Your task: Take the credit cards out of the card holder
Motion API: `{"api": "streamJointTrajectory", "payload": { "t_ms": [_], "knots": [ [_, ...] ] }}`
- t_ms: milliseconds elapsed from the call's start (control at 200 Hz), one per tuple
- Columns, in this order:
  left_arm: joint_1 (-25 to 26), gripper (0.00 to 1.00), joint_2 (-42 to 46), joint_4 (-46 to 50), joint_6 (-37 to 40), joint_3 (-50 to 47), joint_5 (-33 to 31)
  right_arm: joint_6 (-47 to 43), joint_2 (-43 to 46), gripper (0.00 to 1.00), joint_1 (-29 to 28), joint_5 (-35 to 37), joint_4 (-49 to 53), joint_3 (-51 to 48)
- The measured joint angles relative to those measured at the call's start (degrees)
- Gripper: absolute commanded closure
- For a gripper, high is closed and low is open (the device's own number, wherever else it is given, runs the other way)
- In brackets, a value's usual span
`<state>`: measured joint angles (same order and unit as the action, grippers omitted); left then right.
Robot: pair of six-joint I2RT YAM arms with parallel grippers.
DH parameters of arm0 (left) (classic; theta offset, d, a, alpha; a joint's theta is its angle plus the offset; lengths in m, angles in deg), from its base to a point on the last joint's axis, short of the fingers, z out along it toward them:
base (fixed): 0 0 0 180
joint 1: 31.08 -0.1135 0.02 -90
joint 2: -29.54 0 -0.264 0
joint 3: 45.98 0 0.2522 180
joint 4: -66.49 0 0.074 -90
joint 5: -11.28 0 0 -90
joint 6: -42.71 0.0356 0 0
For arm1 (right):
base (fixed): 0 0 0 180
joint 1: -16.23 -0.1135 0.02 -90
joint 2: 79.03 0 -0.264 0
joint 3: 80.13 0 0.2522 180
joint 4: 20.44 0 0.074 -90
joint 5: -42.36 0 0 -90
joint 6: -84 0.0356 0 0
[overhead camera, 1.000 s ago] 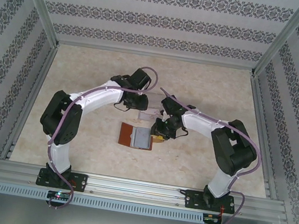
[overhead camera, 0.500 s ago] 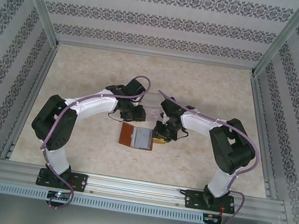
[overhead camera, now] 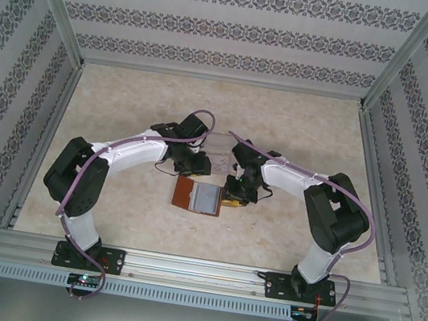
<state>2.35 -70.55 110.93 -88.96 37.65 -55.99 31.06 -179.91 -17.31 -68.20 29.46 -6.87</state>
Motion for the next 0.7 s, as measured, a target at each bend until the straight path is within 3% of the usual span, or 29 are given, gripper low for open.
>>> {"api": "streamJointTrajectory", "payload": {
  "t_ms": [700],
  "knots": [
    [3.02,0.74,-2.89,-2.62,-2.19,-0.57,11.32,-0.63,-1.11,0.77,0.04,1.64,0.31,-0.07]
  ]
}}
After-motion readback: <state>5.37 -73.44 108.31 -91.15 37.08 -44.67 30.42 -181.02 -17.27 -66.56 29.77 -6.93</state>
